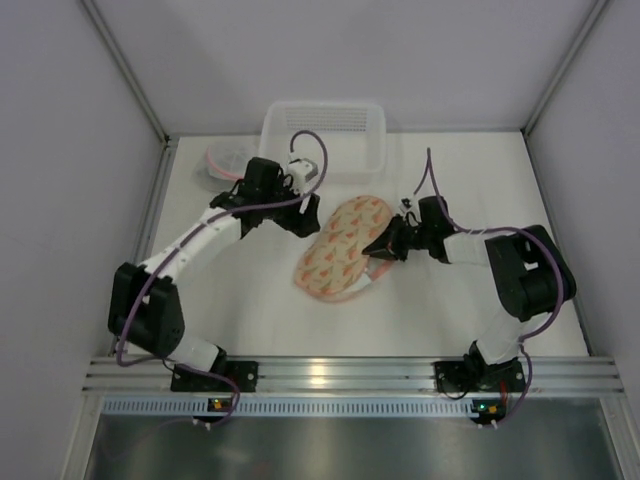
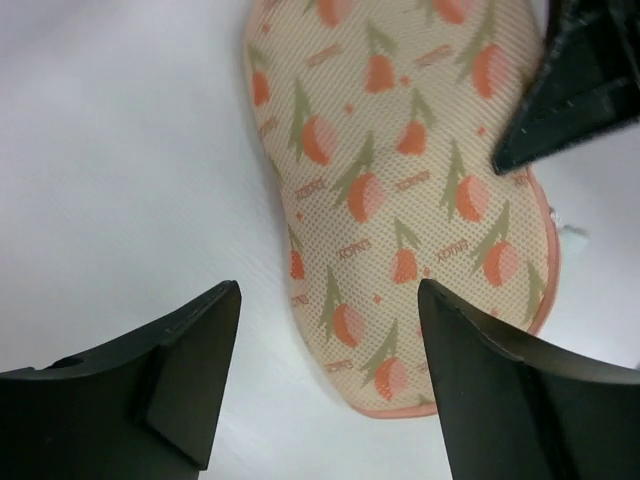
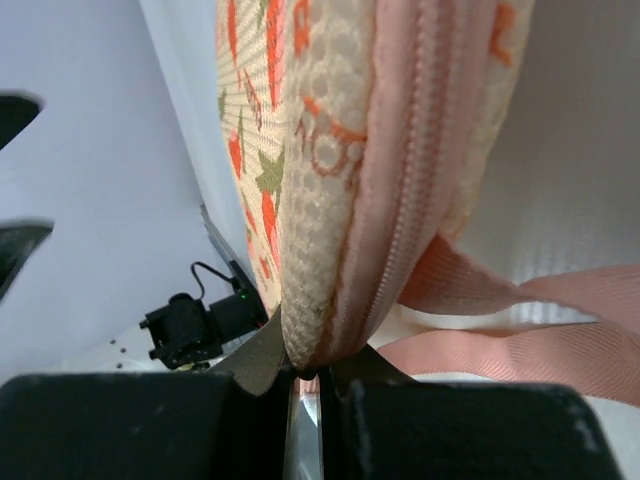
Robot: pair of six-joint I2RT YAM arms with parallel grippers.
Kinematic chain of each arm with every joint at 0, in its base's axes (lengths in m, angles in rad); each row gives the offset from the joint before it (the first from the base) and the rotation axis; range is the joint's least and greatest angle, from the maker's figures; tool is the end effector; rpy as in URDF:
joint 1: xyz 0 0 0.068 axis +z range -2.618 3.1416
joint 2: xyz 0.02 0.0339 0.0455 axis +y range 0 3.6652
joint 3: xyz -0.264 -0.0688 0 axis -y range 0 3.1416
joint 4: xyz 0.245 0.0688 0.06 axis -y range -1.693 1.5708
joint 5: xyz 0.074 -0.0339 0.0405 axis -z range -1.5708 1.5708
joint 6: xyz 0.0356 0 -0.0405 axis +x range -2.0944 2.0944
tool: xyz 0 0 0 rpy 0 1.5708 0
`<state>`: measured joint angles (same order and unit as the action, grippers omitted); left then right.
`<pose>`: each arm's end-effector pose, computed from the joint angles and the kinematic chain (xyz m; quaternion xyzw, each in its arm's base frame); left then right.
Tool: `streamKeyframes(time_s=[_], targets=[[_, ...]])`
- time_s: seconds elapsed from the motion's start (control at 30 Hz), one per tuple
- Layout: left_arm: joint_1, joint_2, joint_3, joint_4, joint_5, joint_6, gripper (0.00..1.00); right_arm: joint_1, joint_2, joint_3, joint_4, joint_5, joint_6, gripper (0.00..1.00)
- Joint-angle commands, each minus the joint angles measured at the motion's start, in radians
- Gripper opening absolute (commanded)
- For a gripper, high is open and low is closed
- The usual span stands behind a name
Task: Place the bra in the laundry bag and zip it closed
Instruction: Zip the zipper on the laundry bag.
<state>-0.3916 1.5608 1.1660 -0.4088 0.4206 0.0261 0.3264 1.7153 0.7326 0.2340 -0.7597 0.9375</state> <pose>0.3092 -0.1434 0.2620 0.2645 0.8710 -0.2569 0.3247 0.2924 0.1249 0.1363 0.1148 0.8565 0.4935 0.0986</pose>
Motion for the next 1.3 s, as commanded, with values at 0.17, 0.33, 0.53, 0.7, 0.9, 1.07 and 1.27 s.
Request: streamKeyframes(time_s=[0.17,0.33,0.53,0.7,0.9,1.07,1.27], targets=[[-0.439,-0.22,-0.131,-0.039,-0.405,0.433,0.9,0.016,-0.036,-0.048,0.174,-0.02,0.178,0.0],[-0.578,-0.113,-0.049,-0.044,-0.549,0.402,0.93,0.016,-0.028,-0.041,0.153,-0.018,0.202,0.0],[-0.632,-0.006,0.018,-0.045,-0.574,0.437,0.96,0.014,-0.034,-0.039,0.126,-0.016,0.207,0.0],[-0.658,0.041,0.043,-0.045,-0.586,0.425,0.97,0.014,-0.034,-0.025,0.079,-0.012,0.202,0.0],[-0.664,0.085,0.046,-0.045,-0.588,0.394,0.97,0.014,-0.026,-0.013,0.062,-0.026,0.216,0.0],[-0.652,0.136,0.046,-0.032,-0.683,0.334,0.98,0.014,-0.058,-0.013,0.007,-0.038,0.195,0.0],[-0.621,0.108,-0.015,0.053,-0.781,0.345,0.96,0.008,-0.076,-0.039,-0.028,-0.043,0.165,0.0]])
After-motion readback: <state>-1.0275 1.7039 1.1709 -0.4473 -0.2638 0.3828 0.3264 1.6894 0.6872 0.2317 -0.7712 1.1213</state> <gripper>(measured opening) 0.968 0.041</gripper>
